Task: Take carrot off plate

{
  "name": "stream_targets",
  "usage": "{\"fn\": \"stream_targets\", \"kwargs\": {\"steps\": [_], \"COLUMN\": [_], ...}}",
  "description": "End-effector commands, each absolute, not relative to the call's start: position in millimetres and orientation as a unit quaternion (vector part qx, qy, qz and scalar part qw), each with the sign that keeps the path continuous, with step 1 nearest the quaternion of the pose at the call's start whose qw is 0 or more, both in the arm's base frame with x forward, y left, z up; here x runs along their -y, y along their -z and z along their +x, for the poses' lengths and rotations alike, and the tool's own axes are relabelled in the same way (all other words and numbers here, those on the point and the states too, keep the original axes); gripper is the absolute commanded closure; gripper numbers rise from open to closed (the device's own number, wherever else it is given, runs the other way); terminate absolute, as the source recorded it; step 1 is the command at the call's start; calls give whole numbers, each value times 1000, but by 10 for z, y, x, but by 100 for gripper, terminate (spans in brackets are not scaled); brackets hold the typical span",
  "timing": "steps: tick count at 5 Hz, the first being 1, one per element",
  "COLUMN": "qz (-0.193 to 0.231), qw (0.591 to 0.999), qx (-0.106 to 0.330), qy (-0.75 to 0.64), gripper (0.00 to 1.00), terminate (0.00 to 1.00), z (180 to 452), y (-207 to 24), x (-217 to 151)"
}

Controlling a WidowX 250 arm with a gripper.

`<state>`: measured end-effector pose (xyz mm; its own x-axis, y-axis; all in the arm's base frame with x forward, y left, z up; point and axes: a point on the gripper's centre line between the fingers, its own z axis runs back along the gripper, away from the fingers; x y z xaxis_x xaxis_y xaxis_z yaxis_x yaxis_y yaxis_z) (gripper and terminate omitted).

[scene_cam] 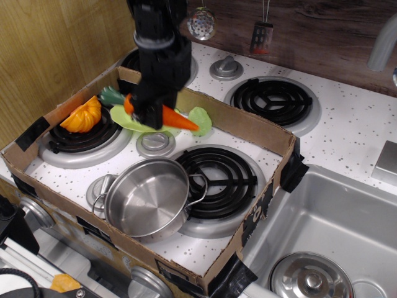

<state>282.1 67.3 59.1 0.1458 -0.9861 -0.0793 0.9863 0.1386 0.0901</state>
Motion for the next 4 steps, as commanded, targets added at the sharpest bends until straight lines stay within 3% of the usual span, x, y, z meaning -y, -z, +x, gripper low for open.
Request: {"fn": "stream_targets", "kwargs": {"steps": [1, 3, 4], "qz": [81, 84, 112], "qw": [778, 818, 832], "qx": [33, 55, 64], "qy": [622, 566, 539], "gripper": [100, 100, 100], "terminate": [0, 0, 0], "z": [2875, 3252, 3368], "y": [-581, -403, -323], "x": [-234, -36, 64]}}
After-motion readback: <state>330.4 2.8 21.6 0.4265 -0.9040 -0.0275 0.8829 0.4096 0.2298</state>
